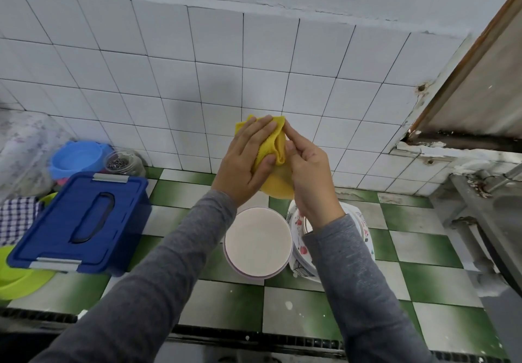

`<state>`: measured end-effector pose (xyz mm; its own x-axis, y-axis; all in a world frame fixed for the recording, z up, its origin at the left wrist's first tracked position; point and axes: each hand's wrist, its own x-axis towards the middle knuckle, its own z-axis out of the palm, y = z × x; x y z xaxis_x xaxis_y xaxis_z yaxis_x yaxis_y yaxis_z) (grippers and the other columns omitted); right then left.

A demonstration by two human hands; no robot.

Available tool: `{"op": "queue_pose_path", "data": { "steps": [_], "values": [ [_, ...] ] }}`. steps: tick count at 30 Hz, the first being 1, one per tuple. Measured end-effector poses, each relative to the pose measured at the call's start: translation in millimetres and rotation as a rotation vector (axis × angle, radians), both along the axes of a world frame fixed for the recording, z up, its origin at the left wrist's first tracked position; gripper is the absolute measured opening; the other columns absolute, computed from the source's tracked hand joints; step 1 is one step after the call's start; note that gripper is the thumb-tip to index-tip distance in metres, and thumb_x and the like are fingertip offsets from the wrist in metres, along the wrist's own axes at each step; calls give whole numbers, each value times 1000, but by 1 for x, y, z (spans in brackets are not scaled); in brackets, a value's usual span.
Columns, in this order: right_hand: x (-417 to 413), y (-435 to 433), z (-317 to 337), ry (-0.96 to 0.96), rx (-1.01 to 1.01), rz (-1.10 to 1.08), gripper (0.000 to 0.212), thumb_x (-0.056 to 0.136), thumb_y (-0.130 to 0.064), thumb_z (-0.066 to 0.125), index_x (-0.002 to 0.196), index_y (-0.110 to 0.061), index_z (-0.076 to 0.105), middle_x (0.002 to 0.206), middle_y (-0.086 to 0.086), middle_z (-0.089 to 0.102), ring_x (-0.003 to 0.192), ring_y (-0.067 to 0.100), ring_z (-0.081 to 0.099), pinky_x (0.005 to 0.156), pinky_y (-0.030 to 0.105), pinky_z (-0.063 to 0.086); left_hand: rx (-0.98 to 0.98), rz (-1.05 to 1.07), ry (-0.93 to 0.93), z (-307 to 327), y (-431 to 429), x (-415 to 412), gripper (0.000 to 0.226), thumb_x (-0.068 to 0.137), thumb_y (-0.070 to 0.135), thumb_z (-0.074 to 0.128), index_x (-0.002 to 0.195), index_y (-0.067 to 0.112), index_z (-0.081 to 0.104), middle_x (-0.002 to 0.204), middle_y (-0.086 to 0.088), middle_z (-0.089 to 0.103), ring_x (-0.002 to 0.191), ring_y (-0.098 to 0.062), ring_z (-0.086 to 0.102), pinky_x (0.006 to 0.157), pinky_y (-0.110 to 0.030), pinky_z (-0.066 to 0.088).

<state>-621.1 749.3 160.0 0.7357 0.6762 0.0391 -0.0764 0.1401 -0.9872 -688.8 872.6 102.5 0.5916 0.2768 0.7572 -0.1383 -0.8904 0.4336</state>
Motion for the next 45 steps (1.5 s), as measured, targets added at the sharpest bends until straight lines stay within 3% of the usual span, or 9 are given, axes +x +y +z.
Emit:
{"op": "queue_pose_path", "data": {
  "steps": [5, 9, 15, 18, 23, 27, 32, 40, 45],
  "values": [
    [11, -8, -3, -17, 4, 32, 32, 106, -10, 44, 127, -22, 65, 134, 5, 65, 124, 20, 60, 104, 41, 51, -264, -52, 58, 3, 12, -9, 48, 101, 38, 39, 143, 17, 45, 146, -3, 49, 133, -13, 47, 110, -27, 40],
    [22, -16, 1, 152, 156, 50, 27, 104, -10, 46, 123, -12, 66, 127, 7, 68, 115, 19, 64, 92, 33, 56, -544, -76, 14, 7, 10, -12, 48, 97, 46, 36, 135, 22, 52, 123, 8, 61, 109, 5, 56, 91, -14, 45],
    [29, -15, 1, 510, 427, 13, 27, 104, -13, 42, 119, -16, 65, 116, 0, 72, 108, 15, 67, 98, 36, 55, -881, -24, -125, 0, 3, -3, 52, 97, 53, 29, 132, 21, 52, 122, 5, 61, 111, -7, 58, 97, -33, 51],
    [24, -10, -2, 713, 565, -28, 27, 104, -12, 44, 122, -14, 63, 114, 4, 73, 99, 17, 72, 93, 37, 57, -860, 7, -225, -5, -12, 1, 53, 101, 48, 25, 141, 17, 42, 132, 3, 54, 118, -6, 54, 102, -30, 47],
    [6, 3, -1, 838, 670, -97, 34, 93, -12, 54, 126, -20, 58, 115, 5, 71, 94, 17, 72, 92, 43, 56, -581, 129, -369, -16, -26, 12, 67, 103, 56, 27, 148, 7, 31, 150, -16, 38, 138, -31, 40, 111, -54, 38],
    [-5, 8, 8, 707, 570, -162, 38, 108, -17, 37, 145, -22, 46, 118, -3, 63, 84, 6, 73, 66, 29, 61, -356, 158, -353, -25, -26, 13, 56, 105, 49, 24, 150, 17, 27, 156, -9, 28, 145, -41, 28, 111, -65, 29],
    [-11, 8, 7, 540, 466, -186, 37, 108, -16, 37, 143, -22, 49, 117, -8, 63, 92, 5, 71, 72, 23, 58, -137, 150, -321, -29, -16, 9, 53, 106, 45, 24, 156, 33, 17, 162, 12, 16, 146, -44, 22, 117, -64, 20],
    [-17, 14, 1, 302, 275, -169, 31, 108, -15, 40, 124, -33, 60, 139, 4, 57, 124, 29, 60, 98, 42, 55, 12, 109, -124, -16, -3, 1, 52, 107, 42, 28, 144, 7, 36, 151, -13, 34, 145, -44, 24, 123, -45, 17],
    [-15, 10, -9, 12, 81, -134, 33, 108, -12, 40, 119, -32, 64, 131, -2, 60, 118, 16, 58, 96, 29, 52, -7, 68, -27, -8, 2, 0, 50, 104, 36, 38, 140, 2, 48, 148, -16, 45, 142, -38, 35, 118, -50, 30]
  ]
}}
